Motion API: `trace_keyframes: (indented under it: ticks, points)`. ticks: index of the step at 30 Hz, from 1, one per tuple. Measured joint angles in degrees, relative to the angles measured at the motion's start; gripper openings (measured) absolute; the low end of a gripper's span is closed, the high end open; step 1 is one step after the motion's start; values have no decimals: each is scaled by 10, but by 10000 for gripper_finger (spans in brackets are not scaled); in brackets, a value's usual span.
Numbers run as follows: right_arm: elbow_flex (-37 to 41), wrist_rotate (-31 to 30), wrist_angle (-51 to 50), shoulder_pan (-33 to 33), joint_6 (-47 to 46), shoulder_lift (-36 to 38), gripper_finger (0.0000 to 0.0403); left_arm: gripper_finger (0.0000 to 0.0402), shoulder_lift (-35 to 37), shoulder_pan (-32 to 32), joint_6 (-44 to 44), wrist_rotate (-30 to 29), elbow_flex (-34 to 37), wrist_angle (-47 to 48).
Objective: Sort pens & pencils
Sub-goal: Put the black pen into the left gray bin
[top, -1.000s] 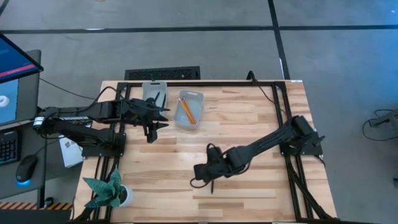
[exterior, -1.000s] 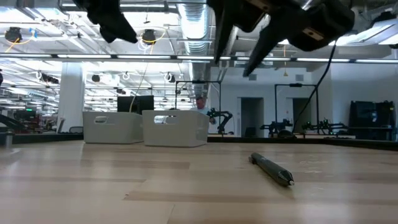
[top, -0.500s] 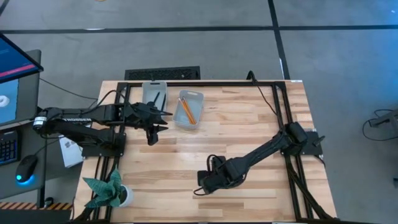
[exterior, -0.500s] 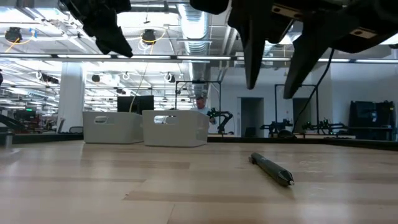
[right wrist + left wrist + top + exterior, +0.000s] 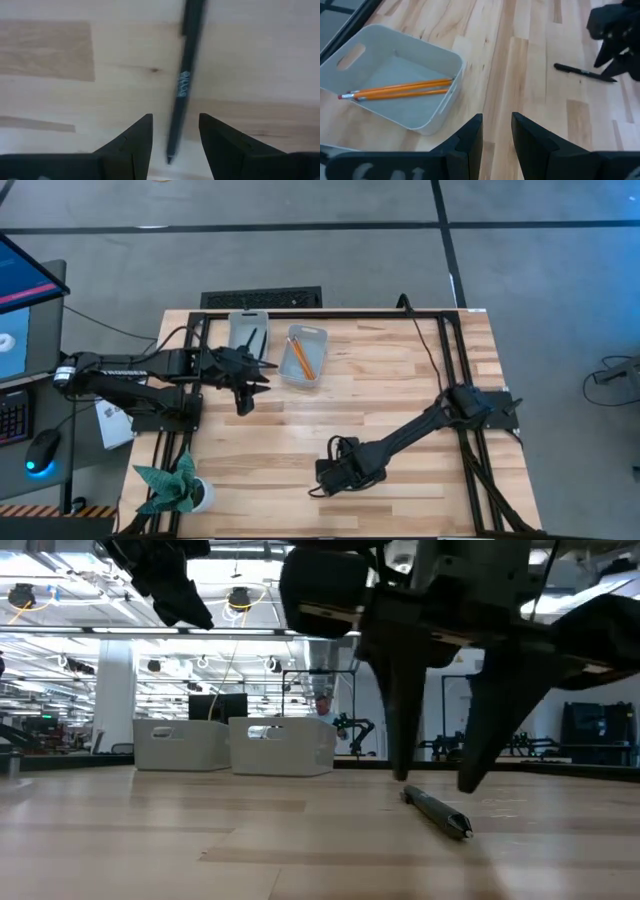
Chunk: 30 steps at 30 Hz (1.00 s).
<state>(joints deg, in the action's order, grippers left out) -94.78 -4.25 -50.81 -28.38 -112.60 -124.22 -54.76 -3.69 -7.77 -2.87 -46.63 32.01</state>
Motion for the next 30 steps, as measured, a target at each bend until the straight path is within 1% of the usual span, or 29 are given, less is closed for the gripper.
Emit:
trace_keyframes:
  ticks: [8, 21, 25, 30]
  points:
    - [-3, 14, 28, 9, -1, -30, 182, 94, 0, 9, 0, 0, 0, -13]
    - [-7, 15, 14, 15, 1, -39, 181, 94, 0, 9, 7, 0, -1, -20]
    - [-6, 15, 12, 15, 5, -39, 171, 94, 0, 9, 13, -1, -1, -20]
    - [-6, 16, 7, 15, 6, -40, 145, 94, 0, 9, 16, -1, -1, -20]
